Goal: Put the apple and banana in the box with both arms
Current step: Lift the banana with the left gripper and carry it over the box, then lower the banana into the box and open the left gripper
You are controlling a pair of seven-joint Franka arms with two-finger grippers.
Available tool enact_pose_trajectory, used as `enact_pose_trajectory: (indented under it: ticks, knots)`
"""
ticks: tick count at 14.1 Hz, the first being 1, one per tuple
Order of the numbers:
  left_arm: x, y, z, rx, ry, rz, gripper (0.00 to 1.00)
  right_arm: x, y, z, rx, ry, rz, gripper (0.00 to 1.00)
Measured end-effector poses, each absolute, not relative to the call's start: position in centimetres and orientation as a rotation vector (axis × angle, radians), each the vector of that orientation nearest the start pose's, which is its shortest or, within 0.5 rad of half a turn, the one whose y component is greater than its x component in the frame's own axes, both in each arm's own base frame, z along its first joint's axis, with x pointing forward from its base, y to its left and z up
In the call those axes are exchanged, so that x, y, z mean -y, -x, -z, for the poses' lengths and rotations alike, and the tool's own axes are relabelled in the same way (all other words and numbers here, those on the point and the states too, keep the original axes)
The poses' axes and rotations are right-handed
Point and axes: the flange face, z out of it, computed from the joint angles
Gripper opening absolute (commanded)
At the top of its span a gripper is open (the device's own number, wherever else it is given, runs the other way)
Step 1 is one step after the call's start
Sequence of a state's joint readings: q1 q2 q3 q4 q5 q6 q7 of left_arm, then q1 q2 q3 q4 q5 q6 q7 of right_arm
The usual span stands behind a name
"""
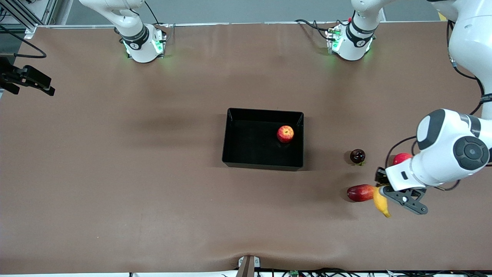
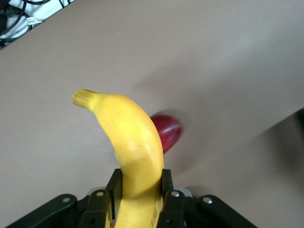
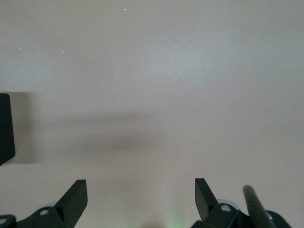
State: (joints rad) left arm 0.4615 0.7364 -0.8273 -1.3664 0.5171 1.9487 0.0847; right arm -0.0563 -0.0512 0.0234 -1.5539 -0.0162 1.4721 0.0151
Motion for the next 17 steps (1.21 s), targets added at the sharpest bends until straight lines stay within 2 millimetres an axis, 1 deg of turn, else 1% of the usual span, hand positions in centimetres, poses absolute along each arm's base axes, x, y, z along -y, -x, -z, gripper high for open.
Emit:
enact_pose_trajectory:
  ticks: [3, 6, 7, 9, 10, 13, 15, 17]
  knots:
    - [15.0, -70.0, -40.3, -0.466, 3.198, 0.095, 0.00, 1.7, -52.8, -65.2, -0.073, 3.158, -0.049, 1.00]
    - [22.3, -67.9, -40.4, -0.220, 3.238, 0.056, 0.00, 1.6, -52.8, -65.2, -0.070, 3.158, -0.049, 1.00]
    - [24.8, -67.0, -40.2, -0.136, 3.245, 0.040, 0.00, 1.6, -52.8, -65.2, -0.070, 3.158, -0.049, 1.00]
    - [29.5, -65.1, -39.7, -0.040, 3.245, 0.012, 0.00, 1.6, -52.8, -65.2, -0.070, 3.158, -0.050, 1.00]
    - [31.2, -64.3, -39.4, -0.009, 3.240, 0.003, 0.00, 1.6, -52.8, -65.2, -0.070, 3.158, -0.050, 1.00]
    - [35.3, -62.3, -38.4, 0.135, 3.235, -0.027, 0.00, 1.6, -52.8, -65.1, -0.070, 3.158, -0.057, 1.00]
    - [38.6, -60.8, -37.1, 0.231, 3.230, -0.023, 0.00, 1.6, -52.8, -65.1, -0.070, 3.158, -0.058, 1.00]
    - [42.2, -59.1, -35.5, 0.311, 3.219, 0.005, 0.00, 1.6, -52.7, -65.1, -0.070, 3.158, -0.060, 1.00]
